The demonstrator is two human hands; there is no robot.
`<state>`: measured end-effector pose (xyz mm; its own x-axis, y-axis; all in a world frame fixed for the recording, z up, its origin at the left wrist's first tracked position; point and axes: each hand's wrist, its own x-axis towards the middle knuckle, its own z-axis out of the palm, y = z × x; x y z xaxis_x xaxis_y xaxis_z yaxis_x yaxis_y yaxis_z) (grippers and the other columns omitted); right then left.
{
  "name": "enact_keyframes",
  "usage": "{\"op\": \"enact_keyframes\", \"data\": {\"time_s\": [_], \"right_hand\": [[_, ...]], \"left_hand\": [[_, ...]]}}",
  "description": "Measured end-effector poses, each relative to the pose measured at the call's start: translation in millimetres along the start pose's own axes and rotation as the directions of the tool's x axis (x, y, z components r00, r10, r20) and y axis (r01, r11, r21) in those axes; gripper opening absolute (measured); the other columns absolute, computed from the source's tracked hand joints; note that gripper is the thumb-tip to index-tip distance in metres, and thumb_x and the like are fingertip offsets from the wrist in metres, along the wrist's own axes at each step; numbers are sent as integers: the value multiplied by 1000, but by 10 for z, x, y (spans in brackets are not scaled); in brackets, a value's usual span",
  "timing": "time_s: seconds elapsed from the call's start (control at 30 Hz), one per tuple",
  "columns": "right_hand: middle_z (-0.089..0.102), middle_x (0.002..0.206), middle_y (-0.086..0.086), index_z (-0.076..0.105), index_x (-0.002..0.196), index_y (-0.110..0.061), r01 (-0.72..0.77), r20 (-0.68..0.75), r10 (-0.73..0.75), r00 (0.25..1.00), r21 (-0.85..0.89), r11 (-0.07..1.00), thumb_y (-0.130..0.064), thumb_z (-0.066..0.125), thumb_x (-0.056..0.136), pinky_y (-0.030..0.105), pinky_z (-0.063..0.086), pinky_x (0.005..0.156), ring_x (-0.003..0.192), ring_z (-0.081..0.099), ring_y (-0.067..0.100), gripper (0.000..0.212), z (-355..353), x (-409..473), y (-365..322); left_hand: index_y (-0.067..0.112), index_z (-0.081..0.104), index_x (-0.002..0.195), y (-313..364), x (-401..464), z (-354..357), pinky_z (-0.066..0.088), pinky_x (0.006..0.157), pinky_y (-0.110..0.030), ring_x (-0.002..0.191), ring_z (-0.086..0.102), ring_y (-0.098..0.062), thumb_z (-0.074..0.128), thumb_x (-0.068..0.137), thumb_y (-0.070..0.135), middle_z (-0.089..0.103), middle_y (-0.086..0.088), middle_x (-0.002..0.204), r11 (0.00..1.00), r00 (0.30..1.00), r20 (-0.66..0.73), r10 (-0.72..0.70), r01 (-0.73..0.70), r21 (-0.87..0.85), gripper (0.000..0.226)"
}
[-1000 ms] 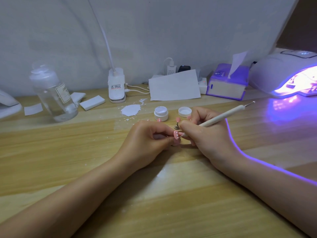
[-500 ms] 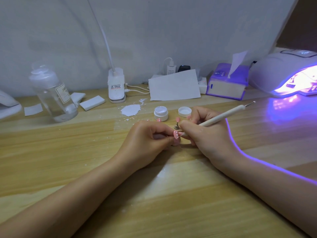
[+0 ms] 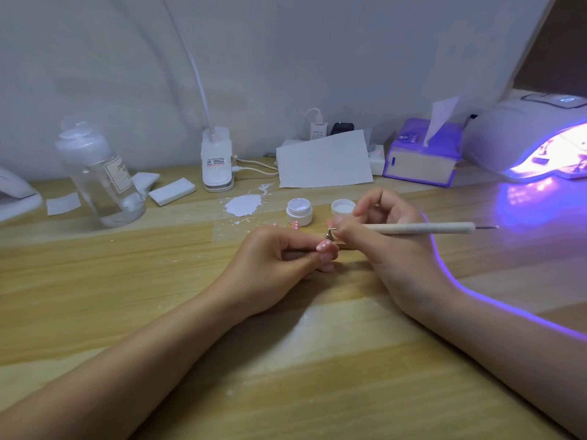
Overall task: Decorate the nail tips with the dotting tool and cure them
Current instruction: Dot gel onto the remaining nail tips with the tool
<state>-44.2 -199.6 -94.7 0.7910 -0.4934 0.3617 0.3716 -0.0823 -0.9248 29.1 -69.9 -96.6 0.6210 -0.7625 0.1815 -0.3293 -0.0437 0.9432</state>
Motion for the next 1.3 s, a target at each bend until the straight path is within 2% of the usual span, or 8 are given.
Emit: {"op": "enact_keyframes", "data": {"time_s": [0.13,0.27,0.5,0.63,0.8,0.9,1.1,1.3], "right_hand": [[53,54,12,44,54,-16,-22,30,23,999,-30,999,-3,68,77,25,43,55,51,53,16,36,16,-19,-22],[49,40,-1,37,51,-15,-18,29,18,999,14,1000,1,66,77,14,42,47,36,48,8,42,31,-25,-21],[46,37,-1,38,49,-11,-25,31,26,999,-32,999,8,60,79,17,42,43,37,48,13,43,49,-7,-4],[45,37,0,38,48,-11,-29,32,30,999,-28,999,8,59,80,19,43,44,40,49,18,43,57,-6,-2],[44,36,-4,37,49,-9,-31,40,32,999,-35,999,8,59,81,13,39,42,37,46,8,42,61,-7,-5],[44,36,-3,37,49,-9,-38,32,38,999,-27,999,9,59,80,14,39,41,37,45,9,42,60,-12,-8],[44,35,-2,37,51,-6,-44,46,44,998,-6,999,10,57,81,12,39,40,35,47,6,41,69,-20,-24],[44,36,-1,37,50,-7,-42,30,43,999,-24,999,9,59,81,19,43,42,39,48,15,40,70,-18,-16]], "left_hand": [[26,71,80,-9,12,-15,46,66,-8,76,65,3,63,82,9,72,7,75,996,997,48,53,-57,75,19],[30,70,76,14,7,-27,43,69,-6,72,56,13,61,84,8,69,12,70,976,988,92,124,-138,169,25],[12,71,77,7,9,-27,36,72,3,70,52,13,60,85,6,70,0,75,943,982,103,156,-179,282,14],[7,72,78,9,2,-31,34,71,4,70,53,11,61,85,7,70,1,74,935,982,98,159,-182,305,13],[5,72,77,25,1,-26,28,71,9,72,53,9,62,84,6,71,-1,75,922,981,89,174,-194,334,13],[6,72,78,22,6,-25,32,71,6,70,53,8,61,85,8,71,-2,75,925,982,88,167,-187,332,13],[15,71,77,34,-4,-24,25,72,11,72,54,9,60,85,5,70,1,73,914,978,91,190,-210,348,17],[10,72,78,19,2,-25,26,72,10,71,52,12,61,85,6,69,5,72,915,979,89,184,-204,349,14]]}}
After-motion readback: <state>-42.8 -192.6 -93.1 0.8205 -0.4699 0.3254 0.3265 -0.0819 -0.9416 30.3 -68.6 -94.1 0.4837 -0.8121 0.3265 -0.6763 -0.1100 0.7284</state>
